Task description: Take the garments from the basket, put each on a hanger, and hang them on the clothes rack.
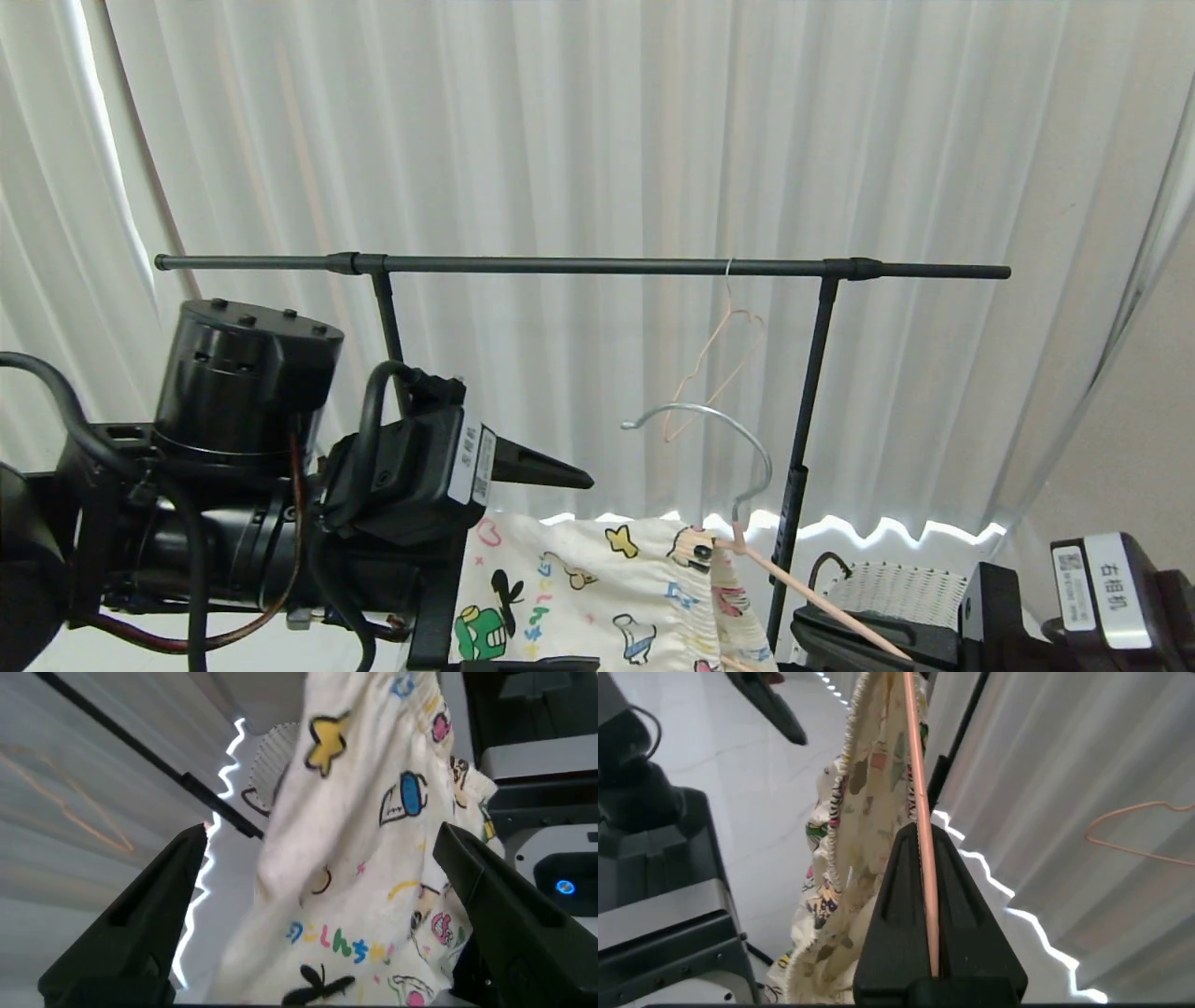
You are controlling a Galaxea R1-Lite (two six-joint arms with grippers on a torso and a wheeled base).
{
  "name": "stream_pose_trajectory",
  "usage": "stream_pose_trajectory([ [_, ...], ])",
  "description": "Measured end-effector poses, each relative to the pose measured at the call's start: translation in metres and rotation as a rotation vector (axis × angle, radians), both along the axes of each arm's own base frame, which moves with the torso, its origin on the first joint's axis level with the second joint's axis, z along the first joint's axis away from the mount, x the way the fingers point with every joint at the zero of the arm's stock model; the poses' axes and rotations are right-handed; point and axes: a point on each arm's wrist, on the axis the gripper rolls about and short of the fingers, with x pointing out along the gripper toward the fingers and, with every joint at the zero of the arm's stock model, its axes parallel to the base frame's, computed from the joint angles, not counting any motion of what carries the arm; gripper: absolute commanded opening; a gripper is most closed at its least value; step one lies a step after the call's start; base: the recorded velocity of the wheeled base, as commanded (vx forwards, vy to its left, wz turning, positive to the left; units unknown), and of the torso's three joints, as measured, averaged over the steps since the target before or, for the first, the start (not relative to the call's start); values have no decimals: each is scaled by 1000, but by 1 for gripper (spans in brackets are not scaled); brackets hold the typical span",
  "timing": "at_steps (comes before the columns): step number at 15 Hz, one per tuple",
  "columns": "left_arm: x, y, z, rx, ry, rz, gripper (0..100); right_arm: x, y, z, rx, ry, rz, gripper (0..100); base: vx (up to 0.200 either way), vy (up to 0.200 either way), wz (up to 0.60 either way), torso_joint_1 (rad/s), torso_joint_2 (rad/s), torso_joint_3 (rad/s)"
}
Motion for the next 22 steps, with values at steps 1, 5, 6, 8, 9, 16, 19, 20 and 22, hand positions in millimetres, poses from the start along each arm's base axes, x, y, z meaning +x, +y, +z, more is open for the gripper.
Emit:
stream_pose_trajectory([
  [1,2,-3,-2,7,-2,-11,100,-2,0,-1,-1,-1,10,0,0,0,0,0,0,0],
  [5,13,-9,-18,53,-24,-45,100,-7,2,0,-10,-27,41,0,0,0,0,0,0,0],
  [6,16,-11,-19,56,-21,-46,100,-8,3,0,-12,-32,49,0,0,0,0,0,0,0],
  [8,20,-14,-21,57,-16,-52,100,-9,3,0,-17,-44,58,0,0,0,0,0,0,0],
  [9,21,-15,-21,56,-12,-58,0,-9,4,0,-18,-45,60,0,0,0,0,0,0,0],
  [16,21,-17,-24,53,2,-75,0,-10,3,-1,-25,-63,62,100,0,0,0,0,0,0],
  [19,21,-16,-26,56,14,-69,0,-11,1,-3,-42,-76,61,100,0,0,0,0,0,0],
  [20,21,-15,-27,60,18,-63,0,-11,0,-4,-45,-77,48,100,0,0,0,0,0,0],
  [22,22,-5,-36,86,47,-21,0,-10,-4,-6,-58,-78,-30,100,0,0,0,0,0,0],
])
